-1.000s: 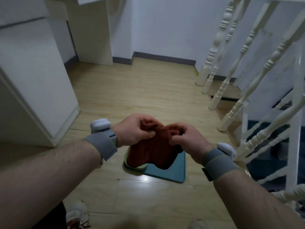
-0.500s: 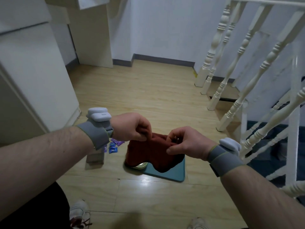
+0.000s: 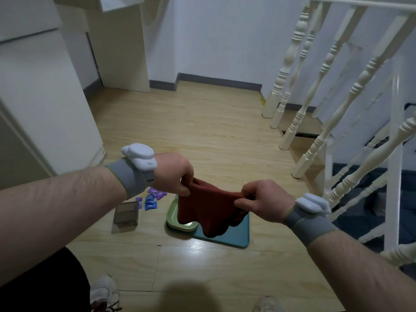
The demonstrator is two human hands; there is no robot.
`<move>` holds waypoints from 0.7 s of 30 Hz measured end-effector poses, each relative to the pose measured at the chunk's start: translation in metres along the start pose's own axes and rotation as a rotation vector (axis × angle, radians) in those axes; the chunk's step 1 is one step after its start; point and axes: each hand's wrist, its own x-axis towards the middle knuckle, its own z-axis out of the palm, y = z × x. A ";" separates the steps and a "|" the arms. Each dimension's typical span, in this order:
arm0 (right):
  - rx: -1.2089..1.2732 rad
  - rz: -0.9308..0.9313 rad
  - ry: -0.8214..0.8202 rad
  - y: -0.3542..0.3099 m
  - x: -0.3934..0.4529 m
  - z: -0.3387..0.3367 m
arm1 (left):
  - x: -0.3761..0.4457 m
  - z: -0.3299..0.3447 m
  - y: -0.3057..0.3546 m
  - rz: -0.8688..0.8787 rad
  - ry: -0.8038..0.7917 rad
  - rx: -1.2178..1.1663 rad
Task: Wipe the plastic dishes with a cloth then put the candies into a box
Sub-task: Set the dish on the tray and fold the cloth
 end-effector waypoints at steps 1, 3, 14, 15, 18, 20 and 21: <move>-0.006 0.014 -0.007 0.005 0.001 0.004 | 0.003 0.004 -0.001 -0.007 0.000 -0.036; 0.025 0.045 0.016 0.014 0.002 0.012 | 0.011 0.015 -0.004 -0.028 0.070 -0.133; -0.012 0.294 -0.055 0.073 0.050 0.064 | 0.109 0.087 0.000 -0.068 0.077 -0.419; -0.015 0.324 -0.073 0.080 0.056 0.070 | 0.123 0.093 0.000 -0.070 0.064 -0.378; 0.016 0.399 -0.075 0.108 0.079 0.089 | 0.167 0.112 0.000 -0.103 0.033 -0.350; 0.037 0.432 -0.051 0.126 0.096 0.097 | 0.194 0.122 -0.003 -0.136 0.074 -0.365; 0.059 0.448 -0.025 0.134 0.105 0.100 | 0.207 0.127 -0.005 -0.155 0.111 -0.376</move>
